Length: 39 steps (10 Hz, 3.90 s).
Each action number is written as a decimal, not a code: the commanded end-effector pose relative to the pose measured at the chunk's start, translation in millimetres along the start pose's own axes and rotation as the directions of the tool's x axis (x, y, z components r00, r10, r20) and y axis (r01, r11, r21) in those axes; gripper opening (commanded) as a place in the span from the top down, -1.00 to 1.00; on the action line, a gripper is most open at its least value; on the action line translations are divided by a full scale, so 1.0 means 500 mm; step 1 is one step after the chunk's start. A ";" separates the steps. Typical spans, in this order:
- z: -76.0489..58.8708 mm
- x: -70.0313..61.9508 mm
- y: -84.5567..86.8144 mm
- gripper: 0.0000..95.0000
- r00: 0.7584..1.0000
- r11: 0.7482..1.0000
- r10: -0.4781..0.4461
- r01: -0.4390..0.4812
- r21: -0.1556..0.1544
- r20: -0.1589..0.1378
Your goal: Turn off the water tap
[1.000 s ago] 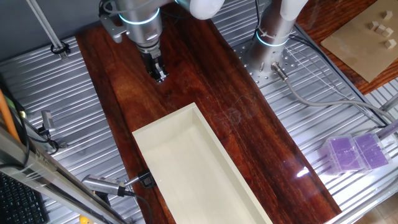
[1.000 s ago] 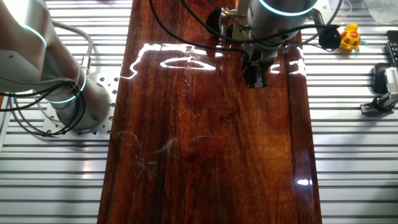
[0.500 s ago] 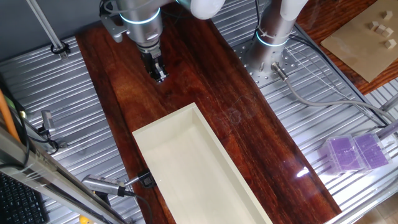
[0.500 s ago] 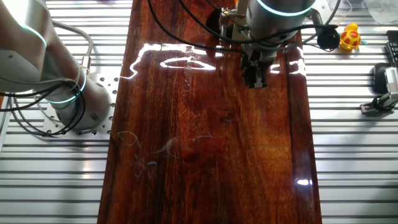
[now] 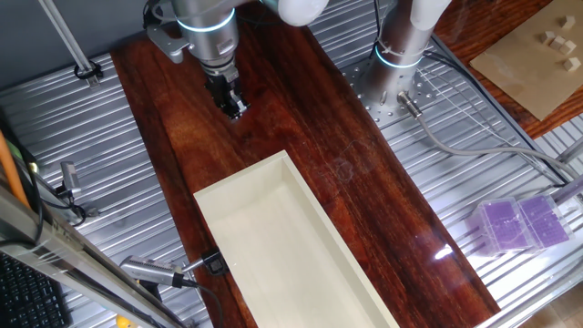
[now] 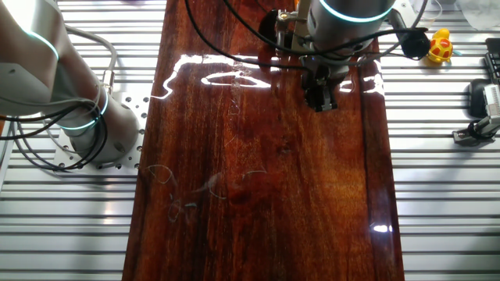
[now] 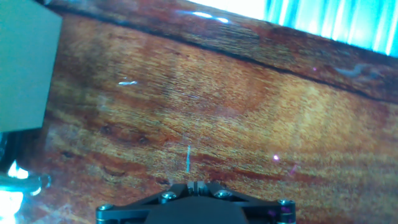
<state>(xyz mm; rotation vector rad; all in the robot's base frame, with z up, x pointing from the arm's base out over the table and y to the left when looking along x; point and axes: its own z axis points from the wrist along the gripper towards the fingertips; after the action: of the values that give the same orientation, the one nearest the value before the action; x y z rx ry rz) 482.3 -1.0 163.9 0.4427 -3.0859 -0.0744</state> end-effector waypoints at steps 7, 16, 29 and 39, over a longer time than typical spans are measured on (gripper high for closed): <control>-0.038 -0.059 0.128 1.00 0.996 0.996 0.092 -0.093 -0.017 -0.010; -0.031 -0.048 0.171 1.00 0.999 0.997 0.041 -0.043 -0.066 -0.032; -0.054 -0.042 0.254 0.20 0.995 0.985 0.096 -0.098 -0.139 -0.021; -0.055 -0.062 0.271 -0.20 0.980 0.960 0.201 -0.195 -0.200 0.006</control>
<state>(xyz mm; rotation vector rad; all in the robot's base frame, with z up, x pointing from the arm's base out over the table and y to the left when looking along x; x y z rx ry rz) 473.1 136.1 198.5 0.1333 -3.0837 -0.3752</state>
